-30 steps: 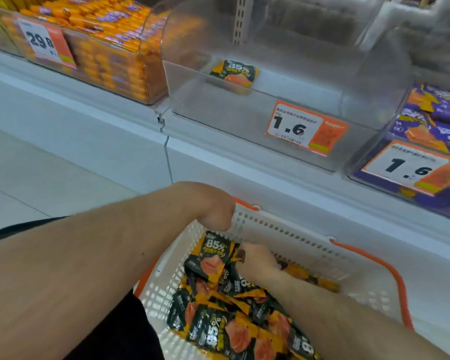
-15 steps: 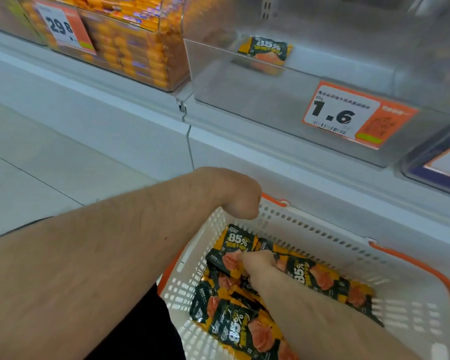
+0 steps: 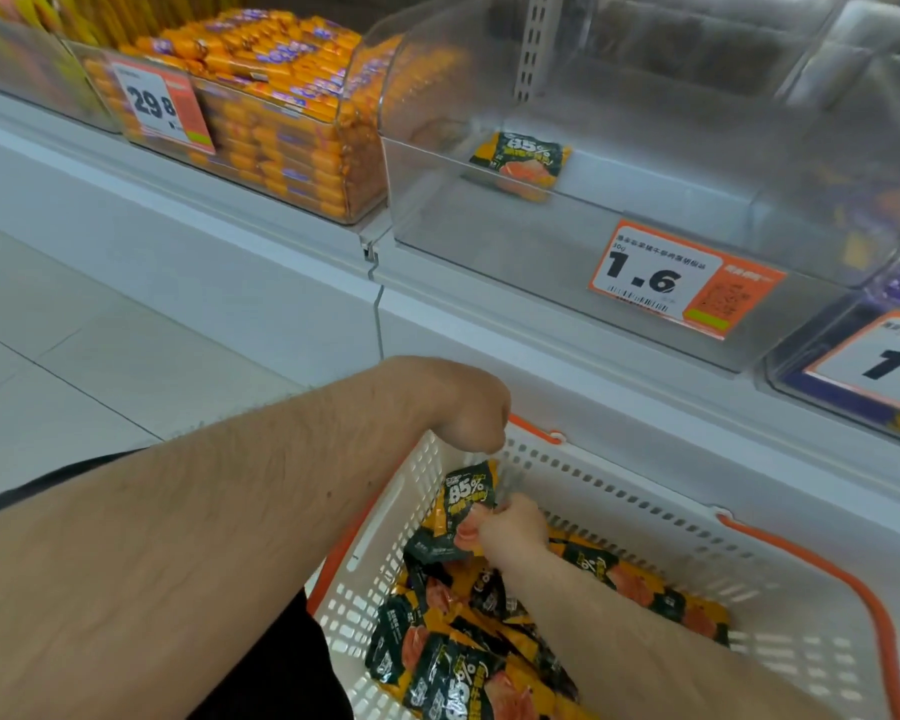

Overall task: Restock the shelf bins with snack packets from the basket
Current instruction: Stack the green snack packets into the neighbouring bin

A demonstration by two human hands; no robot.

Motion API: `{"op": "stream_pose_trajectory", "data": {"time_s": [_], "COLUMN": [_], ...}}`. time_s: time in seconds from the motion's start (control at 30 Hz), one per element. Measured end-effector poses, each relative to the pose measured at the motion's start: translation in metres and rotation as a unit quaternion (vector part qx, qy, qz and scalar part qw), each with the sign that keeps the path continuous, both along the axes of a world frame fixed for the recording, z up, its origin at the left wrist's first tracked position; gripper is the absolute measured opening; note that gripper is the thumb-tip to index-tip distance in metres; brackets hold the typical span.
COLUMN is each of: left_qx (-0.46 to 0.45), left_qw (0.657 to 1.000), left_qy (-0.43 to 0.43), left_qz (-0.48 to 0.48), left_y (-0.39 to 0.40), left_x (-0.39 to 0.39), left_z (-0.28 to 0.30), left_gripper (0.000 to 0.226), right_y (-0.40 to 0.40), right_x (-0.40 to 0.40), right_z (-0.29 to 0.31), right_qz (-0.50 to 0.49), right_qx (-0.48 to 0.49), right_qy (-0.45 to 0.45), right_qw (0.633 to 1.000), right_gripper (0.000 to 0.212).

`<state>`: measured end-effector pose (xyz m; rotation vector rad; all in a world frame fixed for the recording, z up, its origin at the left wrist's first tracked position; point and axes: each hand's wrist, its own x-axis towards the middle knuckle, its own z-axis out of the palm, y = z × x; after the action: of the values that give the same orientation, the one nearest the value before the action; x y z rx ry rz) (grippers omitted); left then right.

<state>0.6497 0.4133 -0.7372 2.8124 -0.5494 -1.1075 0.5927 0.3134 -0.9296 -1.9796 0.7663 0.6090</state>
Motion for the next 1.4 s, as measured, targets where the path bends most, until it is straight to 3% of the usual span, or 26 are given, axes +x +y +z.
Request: {"op": "stream_pose_trajectory", "data": {"time_s": [0.17, 0.23, 0.33, 0.43, 0.53, 0.67, 0.73, 0.77, 0.83, 0.9, 0.97, 1.03, 1.23, 1.33, 1.4], "left_qx": [-0.013, -0.013, -0.023, -0.101, -0.297, -0.513, -0.557, -0.545, -0.456, -0.311, -0.216, -0.179, -0.197, -0.185, -0.179], "left_qw": [0.999, 0.996, 0.991, 0.978, 0.914, 0.765, 0.698, 0.683, 0.685, 0.716, 0.762, 0.802, 0.799, 0.797, 0.795], "left_qy": [-0.039, -0.060, -0.091, -0.107, -0.097, -0.141, -0.212, -0.281, -0.457, -0.569, -0.564, -0.515, -0.502, -0.508, -0.514], "left_qz": [0.032, 0.059, 0.097, 0.147, 0.260, 0.364, 0.397, 0.395, 0.340, 0.258, 0.235, 0.244, 0.268, 0.270, 0.270], "left_y": [0.021, 0.029, 0.039, 0.047, 0.049, 0.038, 0.033, 0.033, 0.037, 0.042, 0.039, 0.034, 0.026, 0.023, 0.024], "left_x": [0.003, 0.004, 0.007, 0.011, 0.012, 0.017, 0.029, 0.039, 0.056, 0.071, 0.078, 0.076, 0.072, 0.074, 0.075], "left_z": [0.013, 0.025, 0.045, 0.064, 0.079, 0.099, 0.108, 0.109, 0.105, 0.091, 0.074, 0.064, 0.063, 0.060, 0.059], "left_gripper": [0.024, 0.031, 0.045, 0.032, 0.014, 0.010, 0.017, 0.020, 0.022, 0.046, 0.064, 0.064, 0.060, 0.060, 0.060], "right_y": [-0.034, -0.047, -0.051, -0.051, -0.051, -0.053, -0.056, -0.058, -0.063, -0.065, -0.065, -0.067, -0.077, -0.073, -0.070], "right_x": [0.000, 0.001, 0.007, 0.012, 0.015, 0.018, 0.027, 0.035, 0.057, 0.081, 0.114, 0.153, 0.231, 0.241, 0.241], "right_z": [0.064, 0.093, 0.135, 0.177, 0.212, 0.263, 0.285, 0.297, 0.317, 0.336, 0.340, 0.327, 0.281, 0.272, 0.270], "right_qz": [0.182, 0.231, 0.225, 0.186, 0.164, 0.153, 0.121, 0.090, 0.038, 0.034, 0.049, 0.062, 0.155, 0.243, 0.303], "right_qx": [-0.002, -0.007, 0.018, 0.062, 0.111, 0.198, 0.217, 0.209, 0.162, 0.104, 0.052, -0.008, -0.144, -0.224, -0.316], "right_qy": [-0.135, -0.195, -0.237, -0.297, -0.343, -0.363, -0.380, -0.393, -0.421, -0.422, -0.385, -0.331, -0.187, -0.148, -0.132], "right_qw": [0.974, 0.953, 0.945, 0.935, 0.918, 0.898, 0.891, 0.891, 0.892, 0.900, 0.920, 0.942, 0.959, 0.932, 0.889], "right_gripper": [0.028, 0.028, 0.031, 0.037, 0.038, 0.041, 0.041, 0.040, 0.036, 0.025, 0.020, 0.017, 0.016, 0.024, 0.029]}}
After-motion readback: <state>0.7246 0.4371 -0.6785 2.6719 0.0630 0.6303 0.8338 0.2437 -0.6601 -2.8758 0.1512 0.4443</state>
